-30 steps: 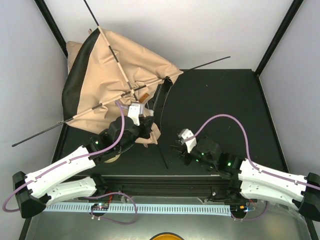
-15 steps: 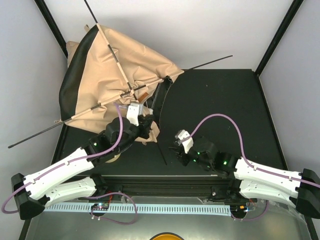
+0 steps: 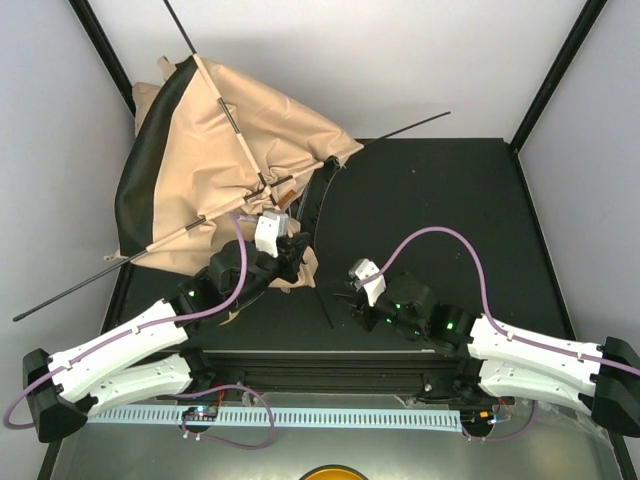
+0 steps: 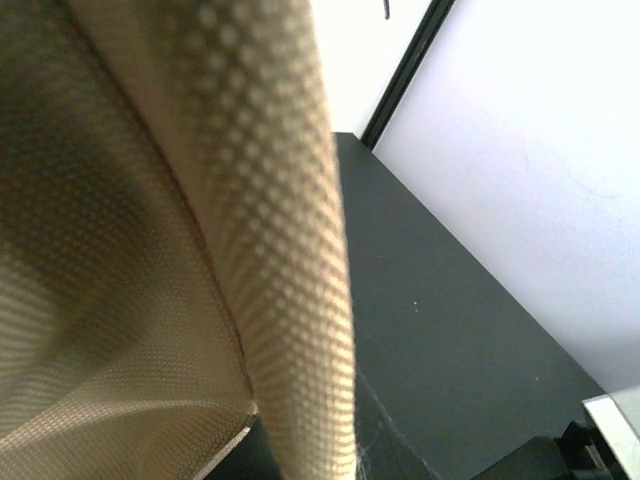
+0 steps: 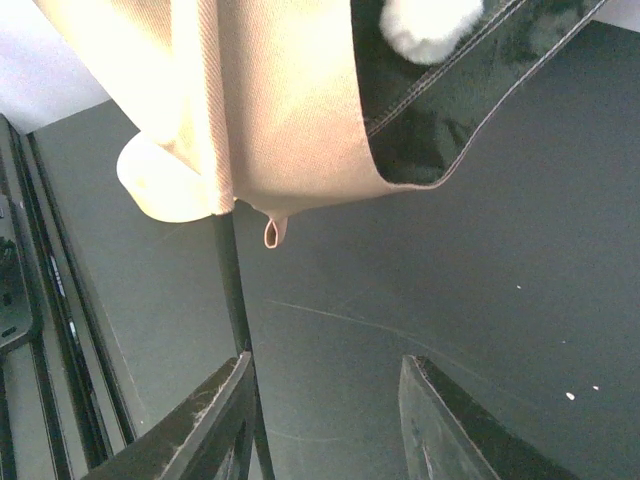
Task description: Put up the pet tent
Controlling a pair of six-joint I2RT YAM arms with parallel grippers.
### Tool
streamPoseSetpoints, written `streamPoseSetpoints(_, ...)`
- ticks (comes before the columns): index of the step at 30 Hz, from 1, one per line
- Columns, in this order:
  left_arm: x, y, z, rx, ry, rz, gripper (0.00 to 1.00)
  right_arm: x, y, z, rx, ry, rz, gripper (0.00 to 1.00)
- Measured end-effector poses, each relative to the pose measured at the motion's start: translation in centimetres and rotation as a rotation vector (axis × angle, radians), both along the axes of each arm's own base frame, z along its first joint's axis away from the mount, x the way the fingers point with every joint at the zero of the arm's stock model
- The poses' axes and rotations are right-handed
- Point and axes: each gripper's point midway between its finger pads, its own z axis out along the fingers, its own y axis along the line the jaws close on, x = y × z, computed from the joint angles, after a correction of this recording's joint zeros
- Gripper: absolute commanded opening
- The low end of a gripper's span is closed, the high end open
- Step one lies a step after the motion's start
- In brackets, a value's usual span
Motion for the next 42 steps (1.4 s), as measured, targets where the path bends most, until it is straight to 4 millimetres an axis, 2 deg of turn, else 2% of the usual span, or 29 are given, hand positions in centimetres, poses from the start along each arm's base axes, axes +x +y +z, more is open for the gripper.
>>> streamPoseSetpoints(10,-0.1,-0.2,0.0,0.004,-0.024,-0.017,0.02,-0.3,0.1,-0.1,0.013,-0.013,0.021,0.45)
streamPoseSetpoints(14,-0.1,-0.2,0.2,-0.001,-0.033,-0.018,0.02,-0.3,0.1,0.0,0.015,-0.024,0.026,0.49)
streamPoseSetpoints(16,-0.1,-0.2,0.3,-0.003,-0.038,-0.018,0.02,-0.3,0.1,0.0,0.018,-0.028,0.028,0.54)
streamPoseSetpoints(18,-0.1,-0.2,0.4,-0.006,-0.04,-0.018,0.02,-0.4,0.1,0.0,0.02,-0.029,0.03,0.64)
streamPoseSetpoints(22,-0.1,-0.2,0.5,-0.008,-0.042,-0.018,0.02,-0.4,0.1,0.0,0.025,-0.028,0.032,0.95)
streamPoseSetpoints(23,-0.1,-0.2,0.5,-0.008,-0.042,-0.018,0.02,-0.4,0.1,0.0,0.025,-0.03,0.033,0.96)
streamPoseSetpoints(32,-0.1,-0.3,0.5,-0.008,-0.042,-0.018,0.02,-0.6,-0.1,0.3,0.041,-0.037,0.038,0.94)
streamPoseSetpoints(42,0.0,-0.3,0.6,-0.012,-0.044,-0.017,0.02,-2.9,0.7,0.4,0.067,0.017,0.164,0.72)
